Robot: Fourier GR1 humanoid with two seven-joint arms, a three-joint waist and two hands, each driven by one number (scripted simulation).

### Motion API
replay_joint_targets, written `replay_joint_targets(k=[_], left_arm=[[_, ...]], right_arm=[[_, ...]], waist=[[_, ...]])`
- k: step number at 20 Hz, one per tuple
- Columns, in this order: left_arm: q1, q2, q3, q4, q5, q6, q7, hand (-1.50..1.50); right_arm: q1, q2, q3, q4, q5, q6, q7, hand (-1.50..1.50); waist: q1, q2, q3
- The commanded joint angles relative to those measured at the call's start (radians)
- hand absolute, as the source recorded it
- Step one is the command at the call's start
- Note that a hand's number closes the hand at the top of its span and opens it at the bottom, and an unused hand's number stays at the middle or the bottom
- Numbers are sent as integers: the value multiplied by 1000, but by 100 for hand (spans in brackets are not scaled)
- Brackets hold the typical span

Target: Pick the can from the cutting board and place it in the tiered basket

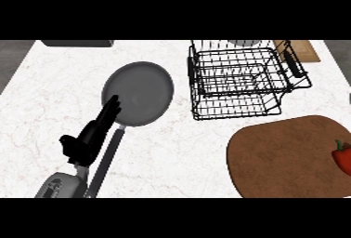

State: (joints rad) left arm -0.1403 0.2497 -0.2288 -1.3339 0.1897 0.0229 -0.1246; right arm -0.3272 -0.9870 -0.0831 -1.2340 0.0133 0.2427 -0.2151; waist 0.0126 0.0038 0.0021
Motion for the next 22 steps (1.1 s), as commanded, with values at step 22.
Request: replay_joint_targets(k=[22], left_arm=[[-20,-41,44,31,-43,-41,10,0]], right_arm=[[-797,437,218,216,106,73,550,150]], waist=[[12,1,-3]])
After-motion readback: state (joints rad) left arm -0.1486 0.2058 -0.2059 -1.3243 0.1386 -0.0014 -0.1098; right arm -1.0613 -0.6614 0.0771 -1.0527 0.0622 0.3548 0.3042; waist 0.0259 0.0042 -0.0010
